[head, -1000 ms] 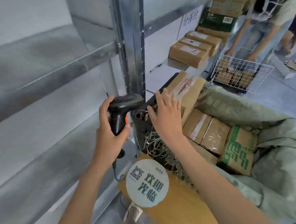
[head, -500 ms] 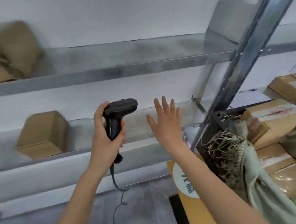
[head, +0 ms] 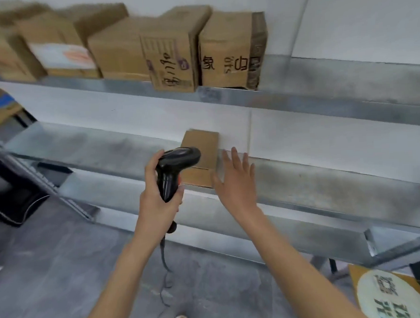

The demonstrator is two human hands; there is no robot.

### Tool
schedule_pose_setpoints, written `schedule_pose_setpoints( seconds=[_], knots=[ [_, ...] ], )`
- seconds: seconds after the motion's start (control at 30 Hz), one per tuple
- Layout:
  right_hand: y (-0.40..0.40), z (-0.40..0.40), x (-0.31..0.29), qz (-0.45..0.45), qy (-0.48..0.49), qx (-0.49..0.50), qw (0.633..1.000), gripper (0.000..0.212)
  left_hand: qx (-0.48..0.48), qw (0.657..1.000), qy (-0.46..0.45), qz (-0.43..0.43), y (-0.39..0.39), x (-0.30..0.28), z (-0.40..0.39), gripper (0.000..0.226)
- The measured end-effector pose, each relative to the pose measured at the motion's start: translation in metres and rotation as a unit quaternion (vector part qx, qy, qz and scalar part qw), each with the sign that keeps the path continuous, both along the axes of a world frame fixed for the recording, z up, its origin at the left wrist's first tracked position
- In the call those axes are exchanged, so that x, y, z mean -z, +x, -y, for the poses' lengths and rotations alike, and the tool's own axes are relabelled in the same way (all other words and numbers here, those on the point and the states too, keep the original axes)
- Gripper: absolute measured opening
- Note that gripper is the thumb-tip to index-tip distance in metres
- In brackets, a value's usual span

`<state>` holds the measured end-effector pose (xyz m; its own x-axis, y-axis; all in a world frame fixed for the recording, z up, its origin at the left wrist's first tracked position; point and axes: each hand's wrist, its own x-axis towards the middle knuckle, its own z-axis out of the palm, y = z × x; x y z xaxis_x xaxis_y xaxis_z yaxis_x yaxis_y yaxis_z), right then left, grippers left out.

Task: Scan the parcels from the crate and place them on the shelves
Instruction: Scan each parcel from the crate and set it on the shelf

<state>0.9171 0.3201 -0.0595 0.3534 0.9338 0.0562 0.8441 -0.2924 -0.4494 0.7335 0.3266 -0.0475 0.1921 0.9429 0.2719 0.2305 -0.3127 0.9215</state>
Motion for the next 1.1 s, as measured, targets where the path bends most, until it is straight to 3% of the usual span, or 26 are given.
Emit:
schedule_pose_setpoints(
  seconds=[0.37,0.77,1.1],
  knots=[
    [-0.097,-0.088,0.045,-0.009,-0.047,0.055,0.997,0.067,0.028,0.999,-0.034,0.008,-0.084,0.037,-0.098,0.088],
    [-0.078,-0.172,0.070,0.010,-0.095,0.087,0.992,0.077,0.009,0.999,-0.043,-0.032,-0.078,0.061,-0.166,0.088],
    [-0.063,-0.221,0.108,0.022,-0.164,0.121,0.979,0.100,0.031,0.995,-0.077,-0.052,-0.064,0.078,-0.195,0.088]
  ],
)
